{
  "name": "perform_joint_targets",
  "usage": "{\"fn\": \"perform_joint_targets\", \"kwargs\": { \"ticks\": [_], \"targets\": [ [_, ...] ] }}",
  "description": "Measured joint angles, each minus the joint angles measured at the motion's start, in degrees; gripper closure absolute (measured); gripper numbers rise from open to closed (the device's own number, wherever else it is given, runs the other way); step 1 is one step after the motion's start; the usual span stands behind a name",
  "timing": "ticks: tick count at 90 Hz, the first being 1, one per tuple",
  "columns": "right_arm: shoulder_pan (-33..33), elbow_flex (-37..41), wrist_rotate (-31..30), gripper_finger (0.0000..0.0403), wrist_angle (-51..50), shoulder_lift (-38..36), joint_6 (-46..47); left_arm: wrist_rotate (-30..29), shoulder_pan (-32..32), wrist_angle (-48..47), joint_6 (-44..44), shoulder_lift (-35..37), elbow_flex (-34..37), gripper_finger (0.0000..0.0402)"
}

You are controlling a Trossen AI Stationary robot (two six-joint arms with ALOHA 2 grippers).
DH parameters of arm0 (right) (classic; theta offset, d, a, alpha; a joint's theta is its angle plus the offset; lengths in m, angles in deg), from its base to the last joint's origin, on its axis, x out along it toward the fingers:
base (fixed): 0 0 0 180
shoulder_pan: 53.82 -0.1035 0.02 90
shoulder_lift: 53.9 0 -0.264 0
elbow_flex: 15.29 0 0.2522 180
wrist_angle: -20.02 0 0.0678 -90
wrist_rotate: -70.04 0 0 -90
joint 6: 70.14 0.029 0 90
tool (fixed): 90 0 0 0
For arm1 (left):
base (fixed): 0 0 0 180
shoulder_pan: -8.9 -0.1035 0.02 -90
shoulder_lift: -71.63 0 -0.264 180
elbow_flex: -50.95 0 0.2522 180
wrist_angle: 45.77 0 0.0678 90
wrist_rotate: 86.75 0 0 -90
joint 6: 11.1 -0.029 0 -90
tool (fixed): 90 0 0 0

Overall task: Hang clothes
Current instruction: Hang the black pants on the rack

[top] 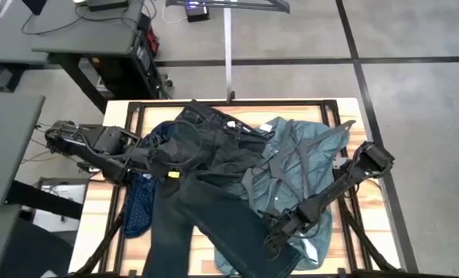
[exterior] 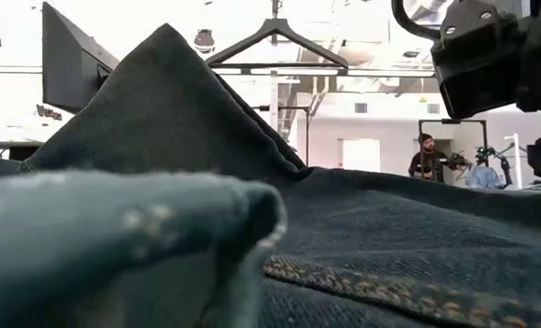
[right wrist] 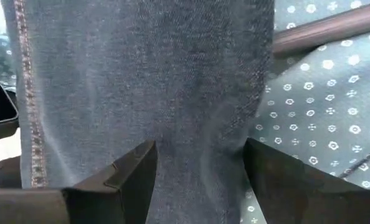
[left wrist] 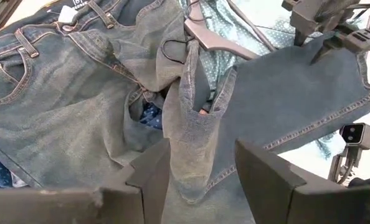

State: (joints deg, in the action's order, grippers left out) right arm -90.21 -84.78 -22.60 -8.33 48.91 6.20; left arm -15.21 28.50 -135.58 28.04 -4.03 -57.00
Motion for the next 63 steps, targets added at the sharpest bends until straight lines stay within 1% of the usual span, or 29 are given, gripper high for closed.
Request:
{"fn": "perform_joint_targets", "kwargs": {
  "ticks": [4,9,14,20,23,31,40,47,54,63],
  "targets": [
    [0.19,-0.01,0.57,0.0196,0.15,0.1,-0.36,0.0,0.0,0.01,0.26,0.0,0.0,0.024],
    [0.52,0.01,1.53,0.023,0.56,0.15,-0.8,0.0,0.0,0.06,0.86,0.0,0.0,0.024],
    [0.63,-0.05,2.66,0.0284,0.4,-0.25,-1.38,0.02,0.0,0.03,1.38,0.0,0.0,0.024],
    [0.63,-1.14,4.08,0.0361,-0.17,-1.44,-3.09,0.06,0.0,0.01,1.64,0.0,0.0,0.024],
    [0.58,-2.19,4.52,0.0381,-0.26,-2.53,-3.38,0.13,0.0,0.03,1.66,0.07,0.0,0.024],
    [0.54,-6.55,4.66,0.0392,-3.54,-6.04,-1.98,2.09,0.0,0.13,1.72,1.02,0.0,0.024],
    [0.7,-13.54,3.75,0.0399,-7.86,-8.6,-1.45,4.42,0.0,0.11,2.67,2.02,-1.25,0.024],
    [1.94,-19.9,2.54,0.04,-6.8,-8.94,-1.8,7.54,0.0,0.96,2.75,2.64,-3.04,0.024],
    [3.96,-26.87,0.53,0.0401,-5.1,-7.08,-3.04,11.38,0.0,3.44,1.61,3.89,-5.12,0.024],
    [7.49,-36.93,-0.9,0.0401,-3.69,-0.66,-6.05,15.84,0.0,6.24,-0.72,5.71,-8.08,0.024]
  ]
}}
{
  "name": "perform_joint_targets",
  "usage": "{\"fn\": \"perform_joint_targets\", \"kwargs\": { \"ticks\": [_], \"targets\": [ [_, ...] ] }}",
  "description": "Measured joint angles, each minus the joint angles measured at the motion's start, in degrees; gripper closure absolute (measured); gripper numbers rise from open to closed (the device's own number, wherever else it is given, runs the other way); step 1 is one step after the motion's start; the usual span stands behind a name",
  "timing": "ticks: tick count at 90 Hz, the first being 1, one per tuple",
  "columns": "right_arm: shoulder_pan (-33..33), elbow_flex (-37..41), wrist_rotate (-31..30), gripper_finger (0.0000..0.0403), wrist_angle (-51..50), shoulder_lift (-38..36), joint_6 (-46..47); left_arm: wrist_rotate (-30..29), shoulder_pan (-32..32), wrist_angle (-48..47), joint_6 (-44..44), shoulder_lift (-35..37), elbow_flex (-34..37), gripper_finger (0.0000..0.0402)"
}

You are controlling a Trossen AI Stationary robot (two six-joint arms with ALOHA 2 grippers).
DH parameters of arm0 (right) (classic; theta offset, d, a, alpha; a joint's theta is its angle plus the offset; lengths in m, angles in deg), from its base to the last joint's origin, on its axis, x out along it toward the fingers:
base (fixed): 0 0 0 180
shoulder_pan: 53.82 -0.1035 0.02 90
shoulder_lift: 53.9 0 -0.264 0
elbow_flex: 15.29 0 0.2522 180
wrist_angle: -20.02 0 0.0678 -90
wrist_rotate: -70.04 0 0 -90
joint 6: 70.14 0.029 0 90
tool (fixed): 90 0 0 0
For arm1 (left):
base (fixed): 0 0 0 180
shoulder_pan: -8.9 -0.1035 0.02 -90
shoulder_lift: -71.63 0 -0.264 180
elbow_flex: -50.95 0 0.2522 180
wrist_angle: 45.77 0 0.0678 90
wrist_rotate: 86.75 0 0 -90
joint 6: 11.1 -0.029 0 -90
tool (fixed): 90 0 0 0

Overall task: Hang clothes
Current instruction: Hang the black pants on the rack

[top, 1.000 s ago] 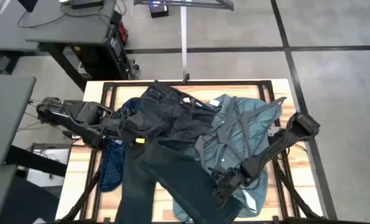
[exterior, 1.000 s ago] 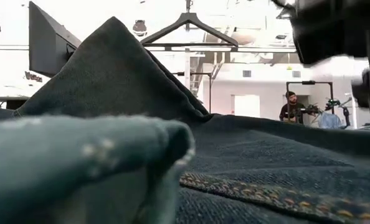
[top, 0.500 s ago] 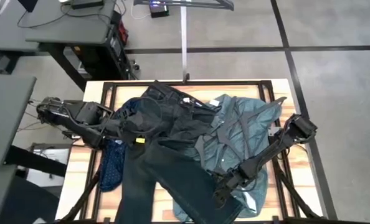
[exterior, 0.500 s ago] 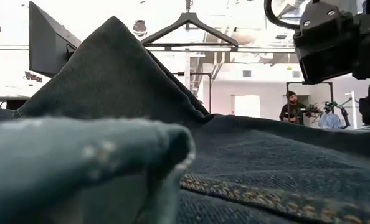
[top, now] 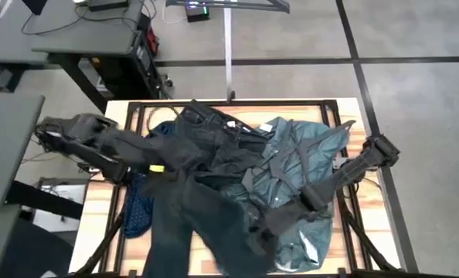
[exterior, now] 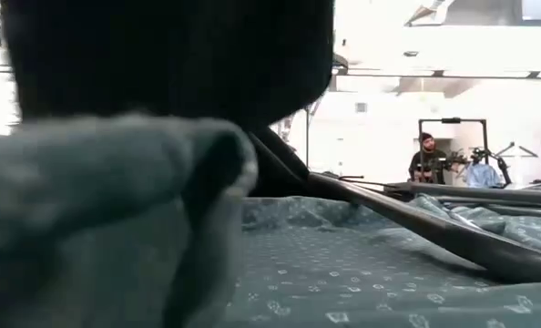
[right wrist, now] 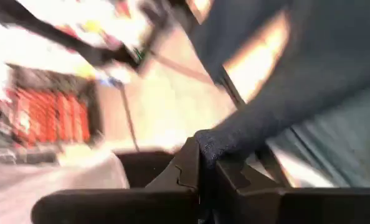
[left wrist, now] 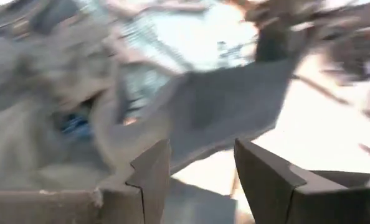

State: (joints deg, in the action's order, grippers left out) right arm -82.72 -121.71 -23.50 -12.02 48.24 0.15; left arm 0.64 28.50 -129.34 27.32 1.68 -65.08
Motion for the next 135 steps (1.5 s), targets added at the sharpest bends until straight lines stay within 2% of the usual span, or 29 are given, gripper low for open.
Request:
{"fn": "perform_joint_targets", "kwargs": {
  "ticks": [16,33,44,63,77,87,95,112,127,135],
  "targets": [
    [5.31,-20.55,-0.3,0.0402,1.32,16.75,-5.78,2.4,0.0,0.71,-2.95,2.73,-5.58,0.024],
    [6.4,-42.53,0.02,0.0402,2.27,34.95,-7.19,1.6,0.0,0.77,-2.83,6.58,-7.42,0.024],
    [6.24,-38.43,-0.07,0.0402,21.93,39.6,-2.37,-0.29,0.0,0.55,-2.64,8.37,-7.42,0.024],
    [4.45,-39.37,0.58,0.0402,41.03,48.61,0.2,-0.74,0.0,-0.01,-2.17,9.05,-7.42,0.024],
    [3.39,-39.48,1.23,0.0403,54.91,52.19,2.53,-0.72,0.0,-0.09,-2.17,8.09,-7.39,0.024],
    [3.01,-39.54,1.31,0.0395,60.61,54.16,8.61,-0.76,-0.02,-0.09,-2.17,7.23,-7.38,0.024],
    [2.88,-39.48,2.28,0.0374,61.53,54.88,11.04,-0.74,-0.02,-0.11,-2.22,6.47,-7.38,0.024],
    [3.26,-39.48,11.43,0.0294,62.02,54.71,4.83,-1.38,-0.02,-0.13,-3.26,4.61,-7.38,0.024],
    [5.26,-39.49,30.41,0.0221,61.23,54.11,-3.62,-5.96,-0.02,-0.16,-3.35,2.91,-7.36,0.024],
    [6.43,-39.5,36.84,0.0203,55.28,53.47,-5.78,-8.48,-0.02,-0.27,-3.22,2.05,-7.35,0.024]
  ]
}}
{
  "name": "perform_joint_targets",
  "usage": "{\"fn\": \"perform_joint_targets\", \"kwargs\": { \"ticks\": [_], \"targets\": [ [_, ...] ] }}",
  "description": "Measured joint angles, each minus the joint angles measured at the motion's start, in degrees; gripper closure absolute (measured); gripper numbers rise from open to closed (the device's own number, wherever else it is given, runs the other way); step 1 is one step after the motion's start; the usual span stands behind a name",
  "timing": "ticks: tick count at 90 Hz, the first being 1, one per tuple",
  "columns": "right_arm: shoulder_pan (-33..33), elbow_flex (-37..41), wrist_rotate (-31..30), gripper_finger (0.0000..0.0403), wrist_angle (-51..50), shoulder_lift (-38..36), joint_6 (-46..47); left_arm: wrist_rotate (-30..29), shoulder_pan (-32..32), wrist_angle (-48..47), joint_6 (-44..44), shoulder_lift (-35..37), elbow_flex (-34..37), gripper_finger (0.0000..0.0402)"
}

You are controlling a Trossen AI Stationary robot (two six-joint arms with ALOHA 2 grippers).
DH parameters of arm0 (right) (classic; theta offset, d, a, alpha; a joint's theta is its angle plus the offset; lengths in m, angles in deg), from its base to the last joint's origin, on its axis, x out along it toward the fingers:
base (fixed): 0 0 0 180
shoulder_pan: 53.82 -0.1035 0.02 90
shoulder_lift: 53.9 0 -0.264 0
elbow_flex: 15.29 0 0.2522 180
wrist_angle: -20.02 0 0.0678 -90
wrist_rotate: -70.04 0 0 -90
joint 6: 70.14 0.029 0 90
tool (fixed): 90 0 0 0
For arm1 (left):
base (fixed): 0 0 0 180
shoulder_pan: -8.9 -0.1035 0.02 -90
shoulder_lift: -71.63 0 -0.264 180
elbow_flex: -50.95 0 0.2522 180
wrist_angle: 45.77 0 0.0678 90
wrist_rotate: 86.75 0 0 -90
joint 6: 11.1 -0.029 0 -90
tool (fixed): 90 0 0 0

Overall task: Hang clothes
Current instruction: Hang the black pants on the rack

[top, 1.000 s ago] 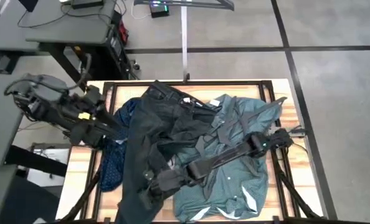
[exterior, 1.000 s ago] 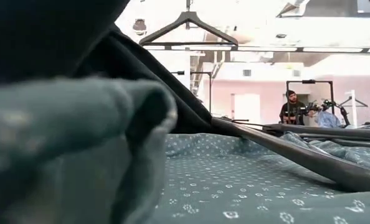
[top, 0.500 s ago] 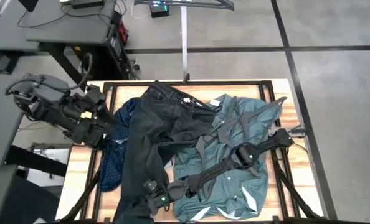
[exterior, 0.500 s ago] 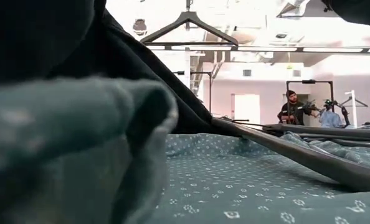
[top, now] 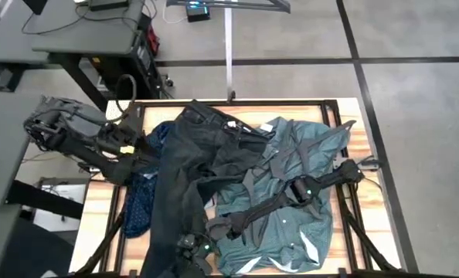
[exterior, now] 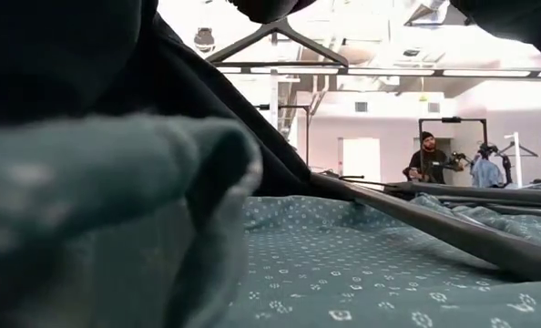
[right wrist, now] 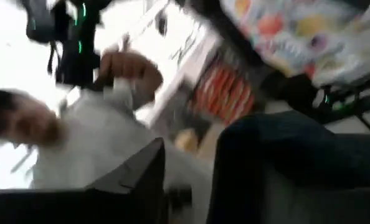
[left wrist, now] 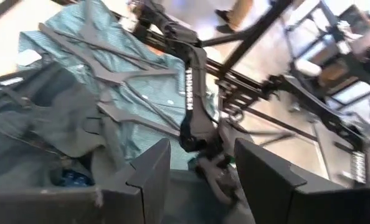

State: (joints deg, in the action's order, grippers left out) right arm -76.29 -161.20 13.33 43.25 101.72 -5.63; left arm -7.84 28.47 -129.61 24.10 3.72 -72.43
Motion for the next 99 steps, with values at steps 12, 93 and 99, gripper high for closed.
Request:
{"fn": "perform_joint_targets", "kwargs": {
  "ticks": [12,93,99],
  "targets": [
    [1.38,0.0,4.13,0.0198,-7.77,-0.24,-7.94,-3.2,0.0,0.02,0.73,-0.85,0.02,0.024],
    [20.45,-2.38,-35.85,0.0264,-119.01,-39.21,-74.71,-8.89,-0.15,-6.65,0.84,-4.58,0.02,0.024],
    [23.74,-2.31,-37.45,0.027,-122.05,-42.6,-75.16,-9.61,-0.38,-7.03,0.71,-6.46,0.02,0.024]
  ]
}}
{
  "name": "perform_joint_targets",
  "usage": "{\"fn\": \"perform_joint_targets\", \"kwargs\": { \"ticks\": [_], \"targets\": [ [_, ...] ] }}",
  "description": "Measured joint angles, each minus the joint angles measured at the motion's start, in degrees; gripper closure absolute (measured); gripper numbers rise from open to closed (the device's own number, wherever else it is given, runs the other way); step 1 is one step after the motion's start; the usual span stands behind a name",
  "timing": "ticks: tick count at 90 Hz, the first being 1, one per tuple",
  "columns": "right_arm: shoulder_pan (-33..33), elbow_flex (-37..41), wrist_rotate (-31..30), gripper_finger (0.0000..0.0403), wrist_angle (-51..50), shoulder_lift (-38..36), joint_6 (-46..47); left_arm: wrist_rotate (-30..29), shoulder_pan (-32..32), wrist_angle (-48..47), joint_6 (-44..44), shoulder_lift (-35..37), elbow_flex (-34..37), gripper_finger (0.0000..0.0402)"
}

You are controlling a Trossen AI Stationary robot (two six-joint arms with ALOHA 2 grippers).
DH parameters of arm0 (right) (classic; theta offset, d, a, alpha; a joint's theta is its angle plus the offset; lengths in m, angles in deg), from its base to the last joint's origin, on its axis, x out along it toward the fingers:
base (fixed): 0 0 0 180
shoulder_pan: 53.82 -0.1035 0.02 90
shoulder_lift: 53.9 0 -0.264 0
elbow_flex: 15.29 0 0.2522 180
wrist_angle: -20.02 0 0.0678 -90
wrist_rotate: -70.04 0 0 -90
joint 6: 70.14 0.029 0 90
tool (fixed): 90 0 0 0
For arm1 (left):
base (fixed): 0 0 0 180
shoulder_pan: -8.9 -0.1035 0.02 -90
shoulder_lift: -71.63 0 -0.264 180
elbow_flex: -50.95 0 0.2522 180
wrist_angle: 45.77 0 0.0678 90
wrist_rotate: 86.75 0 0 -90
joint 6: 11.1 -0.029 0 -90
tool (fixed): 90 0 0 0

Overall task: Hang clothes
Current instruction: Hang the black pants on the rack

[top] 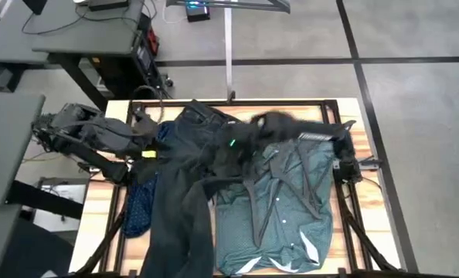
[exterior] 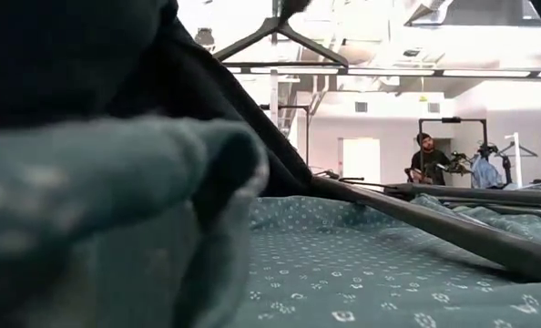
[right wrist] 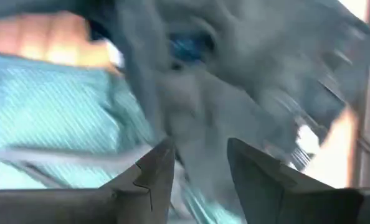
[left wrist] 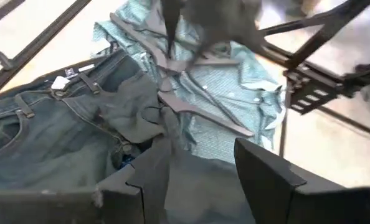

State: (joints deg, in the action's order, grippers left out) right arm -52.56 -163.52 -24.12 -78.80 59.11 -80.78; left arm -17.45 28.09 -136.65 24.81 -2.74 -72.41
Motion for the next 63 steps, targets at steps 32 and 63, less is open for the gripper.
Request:
{"fn": "perform_joint_targets", "kwargs": {
  "ticks": [32,63],
  "targets": [
    [16.01,22.28,25.86,0.0275,10.79,-15.61,4.96,-0.67,-2.11,-1.6,4.87,-9.41,0.0,0.024],
    [14.97,59.48,34.24,0.0276,44.93,-17.09,11.6,-5.88,-2.81,2.36,18.27,-9.41,8.07,0.024]
  ]
}}
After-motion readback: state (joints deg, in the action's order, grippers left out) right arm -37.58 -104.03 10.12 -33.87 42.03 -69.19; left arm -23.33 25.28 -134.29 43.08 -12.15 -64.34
